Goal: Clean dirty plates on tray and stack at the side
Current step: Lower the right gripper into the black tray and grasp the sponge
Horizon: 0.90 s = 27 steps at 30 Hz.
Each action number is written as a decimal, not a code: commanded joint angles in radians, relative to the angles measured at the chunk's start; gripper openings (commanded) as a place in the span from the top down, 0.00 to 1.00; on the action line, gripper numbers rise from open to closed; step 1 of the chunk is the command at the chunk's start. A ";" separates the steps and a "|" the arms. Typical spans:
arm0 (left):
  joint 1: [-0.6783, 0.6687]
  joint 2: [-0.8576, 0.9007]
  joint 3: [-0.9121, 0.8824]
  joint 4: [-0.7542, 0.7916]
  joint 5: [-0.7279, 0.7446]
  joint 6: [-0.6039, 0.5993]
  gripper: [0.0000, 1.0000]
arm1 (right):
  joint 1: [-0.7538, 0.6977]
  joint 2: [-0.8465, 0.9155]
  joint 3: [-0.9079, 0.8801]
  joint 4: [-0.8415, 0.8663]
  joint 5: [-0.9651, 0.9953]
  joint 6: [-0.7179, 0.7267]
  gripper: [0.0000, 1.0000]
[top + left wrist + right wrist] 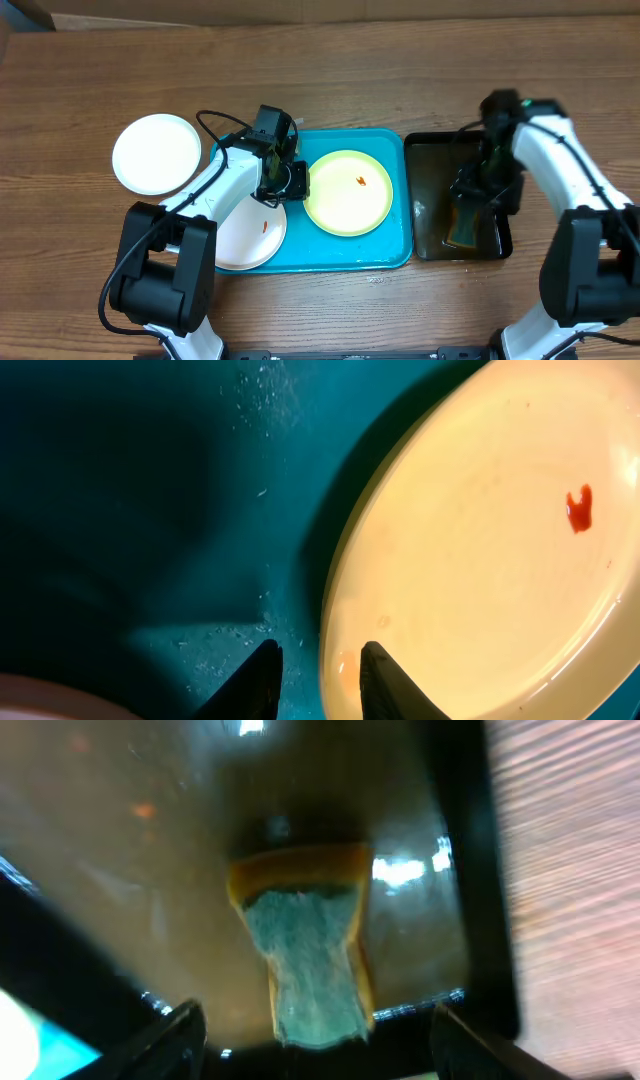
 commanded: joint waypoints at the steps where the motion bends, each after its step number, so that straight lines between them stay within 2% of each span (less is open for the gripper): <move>1: -0.004 -0.002 0.021 0.007 -0.008 0.011 0.72 | 0.050 -0.010 -0.104 0.100 0.021 0.021 0.27; 3: -0.004 -0.002 0.021 0.006 -0.008 0.011 0.72 | 0.063 -0.009 -0.154 0.188 0.021 0.020 0.27; 5: -0.004 -0.002 0.021 0.005 -0.008 0.011 0.72 | 0.069 -0.009 -0.184 0.257 0.021 0.020 0.34; 6: -0.004 -0.002 0.021 0.005 -0.008 0.011 0.71 | 0.069 -0.009 -0.193 0.287 0.020 0.020 0.40; 8: -0.004 -0.002 0.020 0.006 -0.012 0.011 0.71 | 0.069 -0.009 -0.197 0.323 0.020 0.020 0.64; 9: -0.004 -0.002 0.021 0.006 -0.016 0.012 0.71 | 0.069 -0.009 -0.197 0.333 0.020 0.020 0.72; 11: -0.004 -0.002 0.021 0.006 -0.018 0.011 0.71 | 0.069 -0.009 -0.197 0.349 0.019 0.020 0.82; 12: -0.004 -0.002 0.020 0.006 -0.018 0.011 0.71 | 0.069 -0.009 -0.197 0.353 0.020 0.020 0.83; 13: -0.004 -0.002 0.021 0.006 -0.018 0.011 0.71 | 0.069 -0.009 -0.195 0.352 0.020 0.020 0.83; 14: -0.004 -0.002 0.021 0.006 -0.018 0.011 0.71 | 0.069 -0.009 -0.190 0.346 0.019 0.020 0.77; 15: -0.004 -0.002 0.020 0.006 -0.018 0.011 0.71 | 0.069 -0.009 -0.182 0.335 0.019 0.020 0.62; 16: -0.004 -0.002 0.020 0.005 -0.018 0.011 0.71 | 0.069 -0.009 -0.173 0.321 0.019 0.020 0.51; 17: -0.004 -0.002 0.021 0.005 -0.018 0.011 0.71 | 0.069 -0.009 -0.162 0.303 0.019 0.020 0.45; 22: -0.004 -0.002 0.020 0.002 -0.018 0.011 0.69 | 0.069 -0.009 -0.097 0.174 0.020 0.020 0.39; 25: -0.004 -0.002 0.020 -0.004 -0.018 0.011 0.67 | 0.069 -0.009 -0.099 0.117 0.020 0.021 0.31; 27: -0.004 -0.002 0.020 -0.004 -0.018 0.011 0.67 | 0.070 -0.009 -0.114 0.111 0.020 0.021 0.30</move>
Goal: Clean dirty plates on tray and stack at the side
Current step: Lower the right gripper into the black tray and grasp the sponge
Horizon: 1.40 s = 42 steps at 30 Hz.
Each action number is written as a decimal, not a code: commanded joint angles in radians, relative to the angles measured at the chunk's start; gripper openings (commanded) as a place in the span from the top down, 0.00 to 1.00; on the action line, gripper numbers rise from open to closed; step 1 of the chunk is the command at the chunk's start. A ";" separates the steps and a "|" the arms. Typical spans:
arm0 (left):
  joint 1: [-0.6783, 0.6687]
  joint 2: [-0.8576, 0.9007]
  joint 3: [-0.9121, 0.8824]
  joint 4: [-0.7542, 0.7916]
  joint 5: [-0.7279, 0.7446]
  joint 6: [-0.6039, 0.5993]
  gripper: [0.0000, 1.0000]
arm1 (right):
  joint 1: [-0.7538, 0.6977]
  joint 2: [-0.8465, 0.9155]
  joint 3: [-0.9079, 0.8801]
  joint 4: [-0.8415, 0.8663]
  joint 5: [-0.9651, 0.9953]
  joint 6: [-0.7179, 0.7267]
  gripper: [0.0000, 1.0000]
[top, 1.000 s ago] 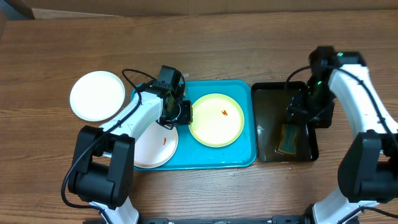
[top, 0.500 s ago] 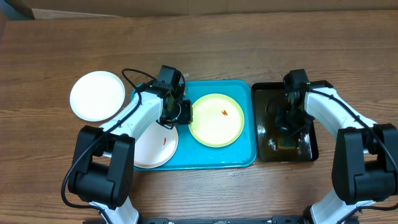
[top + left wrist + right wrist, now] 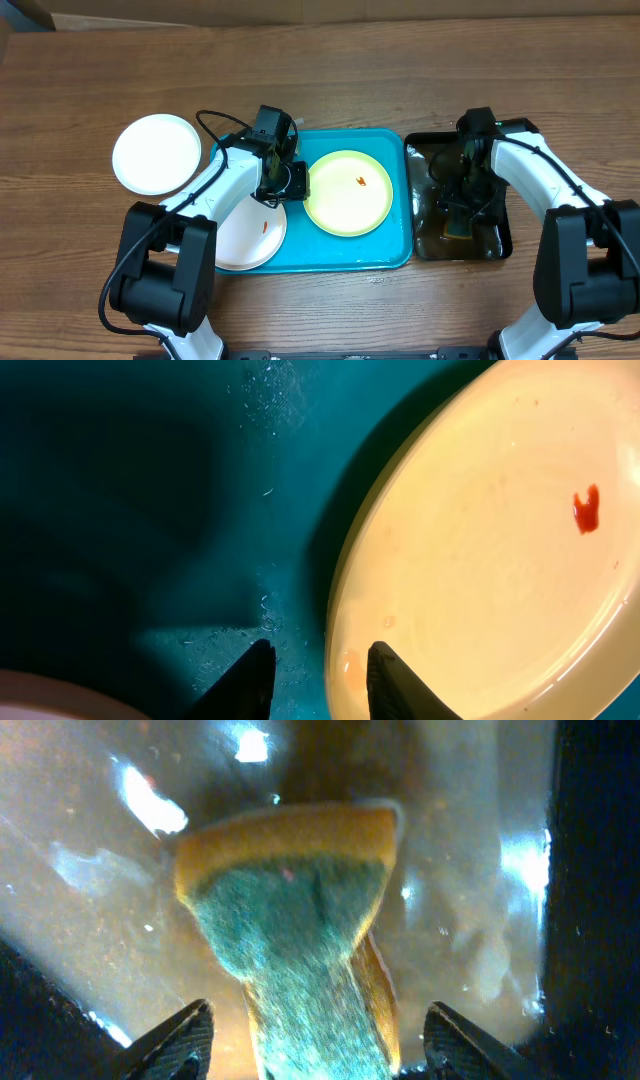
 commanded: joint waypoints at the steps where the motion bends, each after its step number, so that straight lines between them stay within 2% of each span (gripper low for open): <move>1: -0.004 -0.002 0.020 0.000 -0.010 0.011 0.67 | 0.001 -0.008 -0.005 -0.002 -0.001 0.006 0.30; 4: -0.004 -0.002 0.020 0.002 -0.010 0.011 0.67 | 0.001 -0.008 -0.043 0.031 -0.002 0.036 0.32; 6: -0.004 -0.002 0.020 0.002 -0.010 0.011 0.67 | 0.001 -0.008 -0.073 0.060 -0.005 0.053 0.43; 7: -0.004 -0.002 0.020 0.002 -0.010 0.011 0.67 | 0.001 -0.008 -0.083 0.070 -0.020 0.053 0.58; 8: -0.004 -0.002 0.020 0.002 -0.010 0.011 0.67 | 0.001 -0.008 -0.087 0.075 -0.035 0.053 0.77; 9: -0.004 -0.002 0.020 0.002 -0.010 0.011 0.67 | 0.001 -0.008 -0.087 0.075 -0.054 0.053 0.86; 10: -0.004 -0.002 0.020 0.002 -0.010 0.011 0.67 | 0.001 -0.009 -0.085 0.075 -0.075 0.052 0.86; 11: -0.004 -0.002 0.020 0.002 -0.010 0.011 0.67 | 0.001 -0.009 -0.079 0.074 -0.093 0.048 0.74; 12: -0.004 -0.002 0.020 0.003 -0.010 0.011 0.67 | 0.001 -0.009 -0.070 0.074 -0.101 0.040 0.51; 13: -0.004 -0.002 0.020 0.003 -0.010 0.011 0.67 | 0.001 -0.009 -0.060 0.072 -0.099 0.033 0.42; 15: -0.004 -0.002 0.020 0.004 -0.010 0.011 0.66 | 0.000 -0.009 -0.031 0.053 -0.098 0.001 0.33; 19: -0.004 -0.002 0.020 0.003 -0.010 0.011 0.65 | 0.000 -0.009 0.032 0.030 -0.061 -0.054 0.30; 22: -0.004 -0.002 0.020 0.003 -0.010 0.011 0.65 | 0.000 -0.009 0.038 0.043 -0.002 -0.053 0.24; 29: -0.004 -0.002 0.020 0.001 -0.010 0.011 0.65 | 0.000 -0.008 -0.002 0.085 0.014 -0.022 0.26; 32: -0.004 -0.002 0.020 0.000 -0.010 0.011 0.65 | 0.000 -0.008 -0.041 0.145 0.014 -0.022 0.34; 34: -0.004 -0.002 0.020 0.000 -0.010 0.012 0.65 | 0.000 -0.008 -0.061 0.216 0.014 -0.023 0.62; 35: -0.004 -0.002 0.020 0.001 -0.011 0.011 0.65 | 0.000 -0.008 -0.064 0.237 0.014 -0.023 0.67; 36: -0.004 -0.002 0.020 0.001 -0.011 0.011 0.65 | 0.000 -0.008 -0.064 0.254 0.014 -0.023 0.67; 38: -0.004 -0.002 0.020 0.001 -0.010 0.011 0.65 | 0.000 -0.009 -0.059 0.267 0.014 -0.023 0.67; 39: -0.004 -0.002 0.020 0.000 -0.010 0.011 0.65 | 0.000 -0.009 -0.051 0.261 0.013 -0.023 0.62; 40: -0.004 -0.002 0.020 -0.002 -0.010 0.011 0.65 | 0.000 -0.009 -0.042 0.250 0.006 -0.023 0.45; 41: -0.004 -0.002 0.020 -0.003 -0.010 0.011 0.65 | 0.000 -0.009 -0.031 0.233 0.006 -0.023 0.35; 42: -0.004 -0.002 0.020 -0.003 -0.011 0.011 0.64 | 0.000 -0.009 -0.024 0.219 0.006 -0.023 0.31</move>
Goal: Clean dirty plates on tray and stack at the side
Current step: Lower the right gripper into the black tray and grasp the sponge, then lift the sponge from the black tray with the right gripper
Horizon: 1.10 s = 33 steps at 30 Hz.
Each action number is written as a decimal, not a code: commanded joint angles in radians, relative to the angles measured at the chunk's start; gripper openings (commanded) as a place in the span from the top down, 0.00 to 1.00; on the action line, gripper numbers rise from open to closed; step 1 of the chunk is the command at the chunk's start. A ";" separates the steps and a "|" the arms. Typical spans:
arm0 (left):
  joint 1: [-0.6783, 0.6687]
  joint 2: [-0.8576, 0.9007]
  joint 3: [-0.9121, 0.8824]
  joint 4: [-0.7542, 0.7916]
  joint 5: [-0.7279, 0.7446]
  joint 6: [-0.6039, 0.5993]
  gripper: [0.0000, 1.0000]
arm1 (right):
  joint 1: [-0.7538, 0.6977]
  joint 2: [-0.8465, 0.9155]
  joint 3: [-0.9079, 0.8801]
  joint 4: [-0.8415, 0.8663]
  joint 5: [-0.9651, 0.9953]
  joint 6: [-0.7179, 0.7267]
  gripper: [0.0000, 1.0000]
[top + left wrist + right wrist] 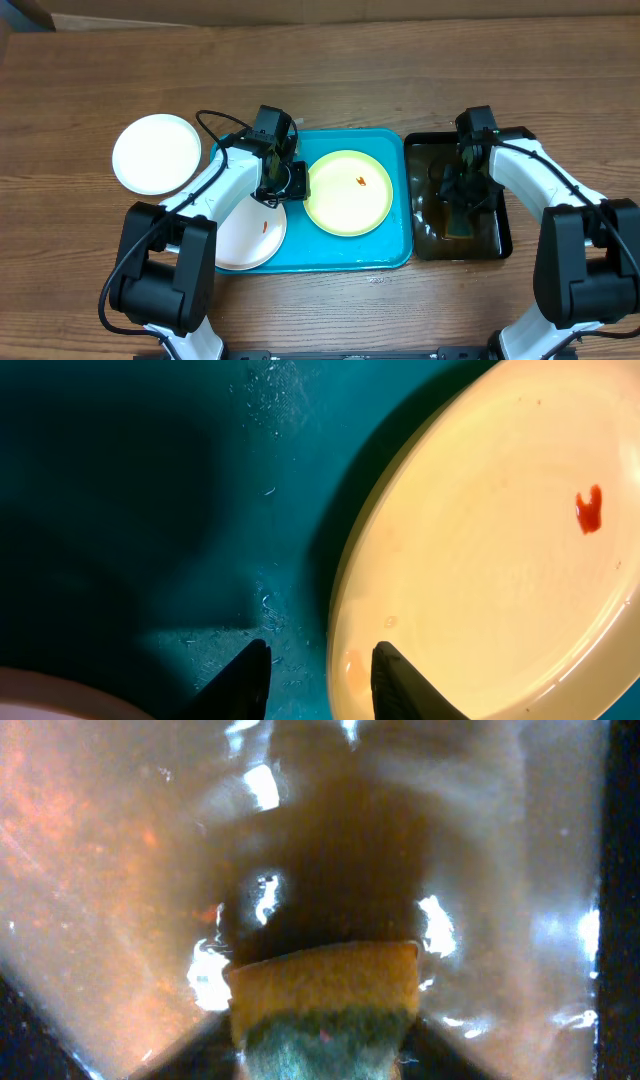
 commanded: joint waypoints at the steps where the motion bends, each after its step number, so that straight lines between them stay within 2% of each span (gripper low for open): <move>1: -0.004 -0.002 0.020 -0.002 -0.010 0.011 0.64 | 0.000 -0.009 0.038 -0.032 0.001 0.006 0.30; 5: -0.004 -0.002 0.020 -0.003 -0.032 0.011 0.64 | 0.000 -0.009 0.037 -0.079 0.001 0.007 0.34; 10: -0.004 -0.002 0.019 0.002 -0.033 0.011 0.67 | 0.000 -0.009 0.037 -0.093 0.001 0.007 0.69; 18: -0.004 0.007 0.019 0.029 -0.067 0.011 0.66 | 0.000 -0.009 0.037 -0.085 0.001 0.007 0.92; 26: -0.008 0.057 0.019 0.063 -0.066 0.003 0.70 | 0.000 -0.009 0.037 -0.082 0.001 0.006 0.96; 28: -0.011 0.061 0.019 0.072 -0.066 0.003 0.76 | 0.000 -0.009 0.037 -0.080 0.001 0.006 0.96; 31: -0.011 0.061 0.020 0.090 -0.066 0.004 0.94 | 0.000 -0.009 0.051 -0.076 0.001 -0.020 0.96; 33: -0.006 0.061 0.021 0.090 -0.068 0.014 0.96 | 0.000 -0.009 0.072 -0.090 0.002 -0.025 0.96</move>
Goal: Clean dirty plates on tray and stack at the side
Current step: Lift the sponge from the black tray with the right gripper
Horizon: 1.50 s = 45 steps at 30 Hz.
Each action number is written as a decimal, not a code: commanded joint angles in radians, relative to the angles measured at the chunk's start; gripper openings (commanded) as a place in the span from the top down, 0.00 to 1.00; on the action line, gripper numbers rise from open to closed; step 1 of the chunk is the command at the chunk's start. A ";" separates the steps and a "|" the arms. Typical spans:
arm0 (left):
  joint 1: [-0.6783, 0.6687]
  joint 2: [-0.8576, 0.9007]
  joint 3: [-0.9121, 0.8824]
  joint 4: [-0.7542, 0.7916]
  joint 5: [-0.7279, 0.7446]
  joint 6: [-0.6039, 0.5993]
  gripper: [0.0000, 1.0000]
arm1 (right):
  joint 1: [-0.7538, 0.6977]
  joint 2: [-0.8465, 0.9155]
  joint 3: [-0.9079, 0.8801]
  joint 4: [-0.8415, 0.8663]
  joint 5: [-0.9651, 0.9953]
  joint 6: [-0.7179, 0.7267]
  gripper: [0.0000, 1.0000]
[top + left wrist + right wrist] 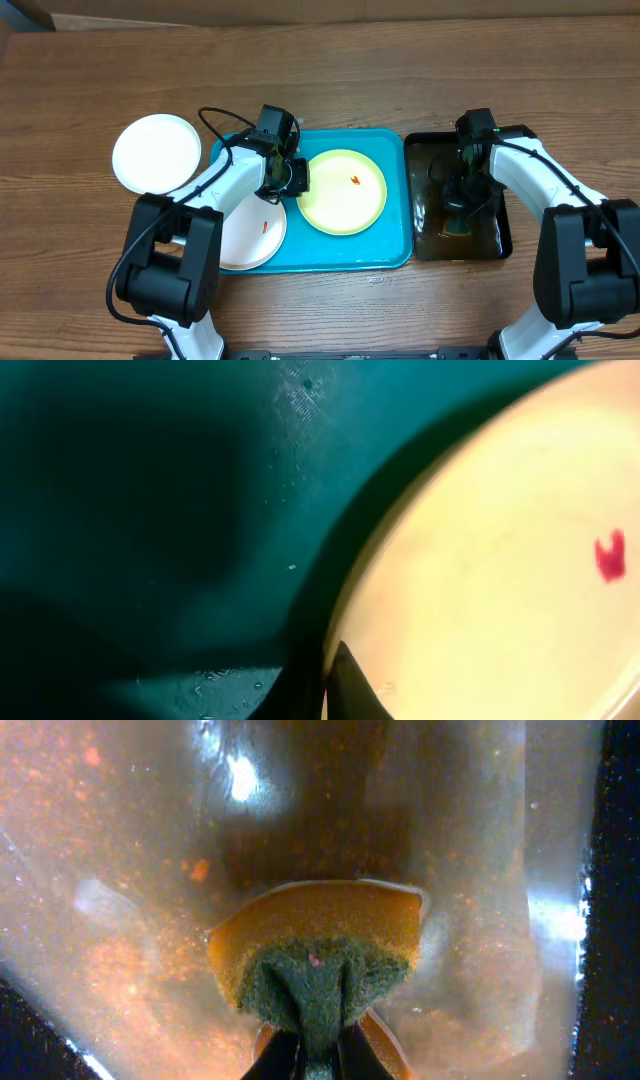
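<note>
A pale yellow plate (343, 192) with a small red stain (354, 181) lies on the blue tray (390, 252). My left gripper (287, 177) is shut on its left rim. In the left wrist view one fingertip (347, 678) lies on top of the yellow plate (500, 590) and the other is below it; the left gripper (322, 685) is pinched. A white plate (252, 238) with a red spot sits at the tray's left corner, partly under my left arm. My right gripper (320, 1058) is shut on the yellow-and-green sponge (315, 945), down in the brown water.
A clean white plate (155, 153) rests on the wooden table left of the tray. The black basin (506, 238) of murky water stands right of the tray, with my right gripper (458, 196) inside it.
My left gripper was open with its fingers either side of the yellow plate's rim; now it is shut on the rim and the plate sits slightly further left. The sponge is now pinched between the right fingers.
At first the left gripper stood open at the yellow plate's rim and the right gripper hung open over the sponge in the basin. The right gripper was then closer to the sponge, still open. Now each gripper holds its object.
</note>
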 commanded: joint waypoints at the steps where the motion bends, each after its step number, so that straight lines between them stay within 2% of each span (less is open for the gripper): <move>1: -0.003 0.014 0.019 0.005 -0.015 0.021 0.96 | 0.000 -0.009 0.069 -0.012 0.003 -0.020 0.96; 12: 0.000 0.014 0.019 0.004 -0.002 0.036 0.94 | 0.000 -0.009 0.119 -0.030 0.002 -0.024 0.96; 19: 0.000 0.014 0.019 0.006 -0.002 0.036 0.96 | 0.000 -0.009 0.123 -0.031 -0.002 -0.103 0.96; 25: 0.000 0.014 0.019 0.007 -0.002 0.036 0.96 | 0.000 -0.009 0.161 -0.099 -0.034 -0.098 0.96; 29: 0.000 0.014 0.019 0.016 -0.002 0.036 0.96 | -0.001 -0.009 0.161 -0.094 0.025 -0.064 0.96; 34: 0.000 0.014 0.019 0.019 -0.002 0.035 0.96 | 0.001 -0.009 0.164 -0.068 -0.034 -0.015 0.96; 39: 0.000 0.014 0.019 0.018 -0.002 0.042 0.96 | 0.002 -0.022 0.263 -0.168 -0.012 -0.015 0.96; 45: 0.000 0.014 0.019 0.023 -0.002 0.054 0.96 | 0.031 -0.051 0.340 -0.196 -0.024 -0.114 0.96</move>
